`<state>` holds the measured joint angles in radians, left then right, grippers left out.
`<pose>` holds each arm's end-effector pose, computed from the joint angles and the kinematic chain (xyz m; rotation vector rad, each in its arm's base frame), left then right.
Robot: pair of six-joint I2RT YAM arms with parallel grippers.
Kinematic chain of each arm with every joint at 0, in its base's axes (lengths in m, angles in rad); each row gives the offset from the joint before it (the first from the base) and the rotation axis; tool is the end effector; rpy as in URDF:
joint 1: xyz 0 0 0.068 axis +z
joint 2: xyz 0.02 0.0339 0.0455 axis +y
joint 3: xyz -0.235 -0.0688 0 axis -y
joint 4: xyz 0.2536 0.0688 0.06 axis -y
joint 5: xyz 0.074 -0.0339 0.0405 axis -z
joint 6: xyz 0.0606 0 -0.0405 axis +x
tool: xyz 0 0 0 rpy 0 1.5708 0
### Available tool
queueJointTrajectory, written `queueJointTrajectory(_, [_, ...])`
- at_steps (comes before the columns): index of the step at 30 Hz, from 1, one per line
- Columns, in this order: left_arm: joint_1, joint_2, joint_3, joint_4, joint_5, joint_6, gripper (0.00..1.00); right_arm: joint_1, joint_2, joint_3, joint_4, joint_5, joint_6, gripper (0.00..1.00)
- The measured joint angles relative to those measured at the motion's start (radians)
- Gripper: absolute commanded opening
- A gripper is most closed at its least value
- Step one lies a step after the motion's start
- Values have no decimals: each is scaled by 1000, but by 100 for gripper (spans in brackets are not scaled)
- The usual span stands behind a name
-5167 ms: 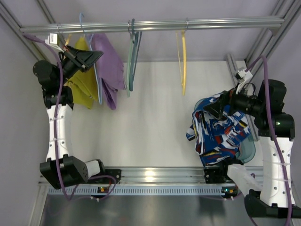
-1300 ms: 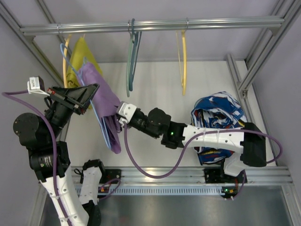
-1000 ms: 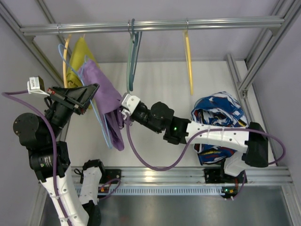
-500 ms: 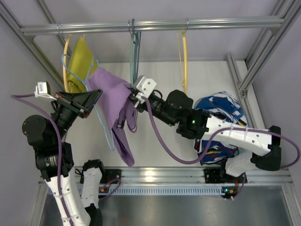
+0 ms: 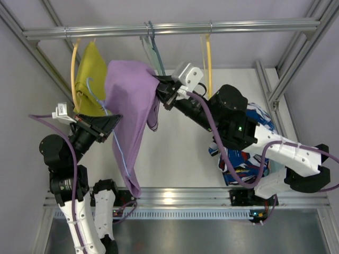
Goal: Remove the trousers from the hanger
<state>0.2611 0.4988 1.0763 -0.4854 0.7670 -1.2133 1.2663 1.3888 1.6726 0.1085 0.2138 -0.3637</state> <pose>0.1176 -0.0121 0.4255 -0.5223 1.5727 -1.3051 0.1104 0.3083 0.5242 -0.7403 0.9621 0.6663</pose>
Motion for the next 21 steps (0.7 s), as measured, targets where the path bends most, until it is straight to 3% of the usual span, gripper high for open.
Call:
queueJointTrajectory(14, [0, -97, -137, -57, 21, 119, 0, 0, -1, 230, -2, -19, -92, 0])
queueJointTrajectory(21, [0, -116, -182, -69, 26, 164, 0, -5, -63, 248, 26, -2, -187, 0])
